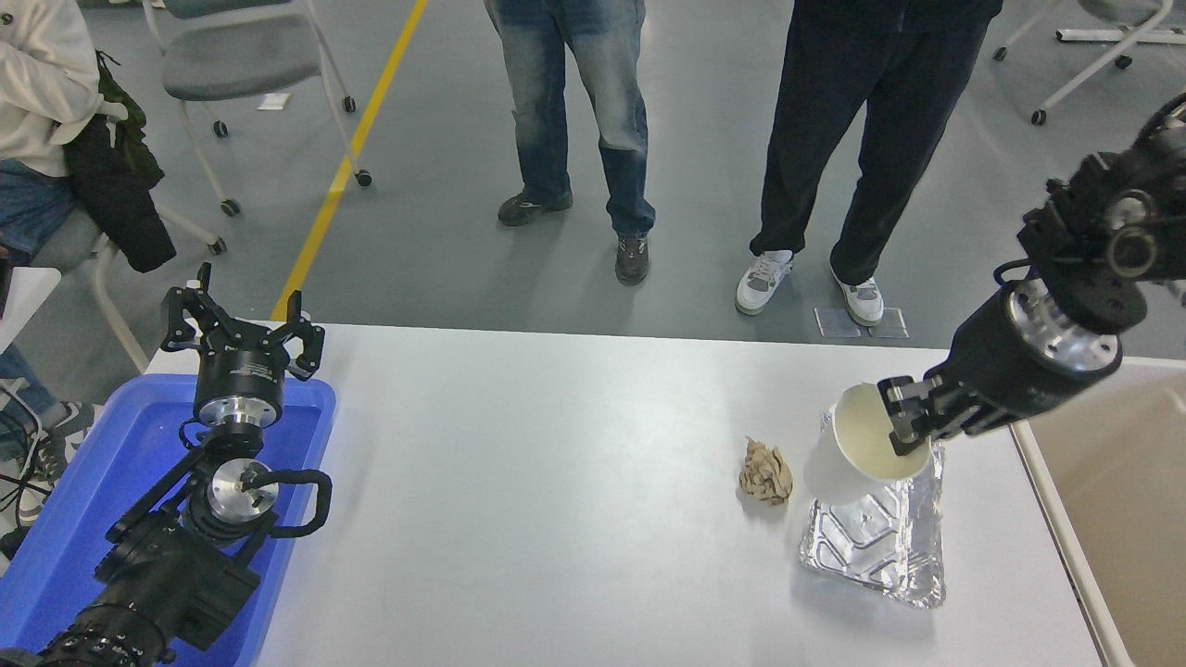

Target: Pick up paper cup place in dustbin

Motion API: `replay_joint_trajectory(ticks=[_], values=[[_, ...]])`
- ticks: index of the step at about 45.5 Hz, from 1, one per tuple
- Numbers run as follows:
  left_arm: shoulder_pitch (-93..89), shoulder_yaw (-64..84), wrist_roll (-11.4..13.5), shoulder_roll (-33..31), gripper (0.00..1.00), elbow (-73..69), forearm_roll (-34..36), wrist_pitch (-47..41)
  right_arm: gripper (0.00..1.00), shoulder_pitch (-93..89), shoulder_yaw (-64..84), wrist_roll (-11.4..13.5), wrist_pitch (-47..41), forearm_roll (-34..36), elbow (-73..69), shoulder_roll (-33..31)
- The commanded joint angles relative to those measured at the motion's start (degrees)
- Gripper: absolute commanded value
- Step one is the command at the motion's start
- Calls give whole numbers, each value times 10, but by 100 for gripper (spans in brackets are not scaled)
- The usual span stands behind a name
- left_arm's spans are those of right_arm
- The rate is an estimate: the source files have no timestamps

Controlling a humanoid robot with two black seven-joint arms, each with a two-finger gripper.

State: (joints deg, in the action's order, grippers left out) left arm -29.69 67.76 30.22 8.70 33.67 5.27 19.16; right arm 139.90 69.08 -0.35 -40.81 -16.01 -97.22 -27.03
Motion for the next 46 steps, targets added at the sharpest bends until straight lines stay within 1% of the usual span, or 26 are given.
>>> replay_joint_trajectory(ticks=[1,20,29,36,39,46], values=[[0,0,0,0,99,2,0,0,0,79,20,1,-42,0,-1,-3],[0,0,0,0,99,0,0,0,0,154,25,3,-42,-1,2,-4],[0,0,0,0,99,0,0,0,0,153,36,4,-42,12,26,-6],[0,0,0,0,99,0,0,0,0,145,90,5,95,69,60,-42],[0,0,-1,0,99,0,0,0,0,129,95,5,160,81,74,-76],[0,0,0,0,99,0,0,0,0,73,84,5,333,82,88,-166]])
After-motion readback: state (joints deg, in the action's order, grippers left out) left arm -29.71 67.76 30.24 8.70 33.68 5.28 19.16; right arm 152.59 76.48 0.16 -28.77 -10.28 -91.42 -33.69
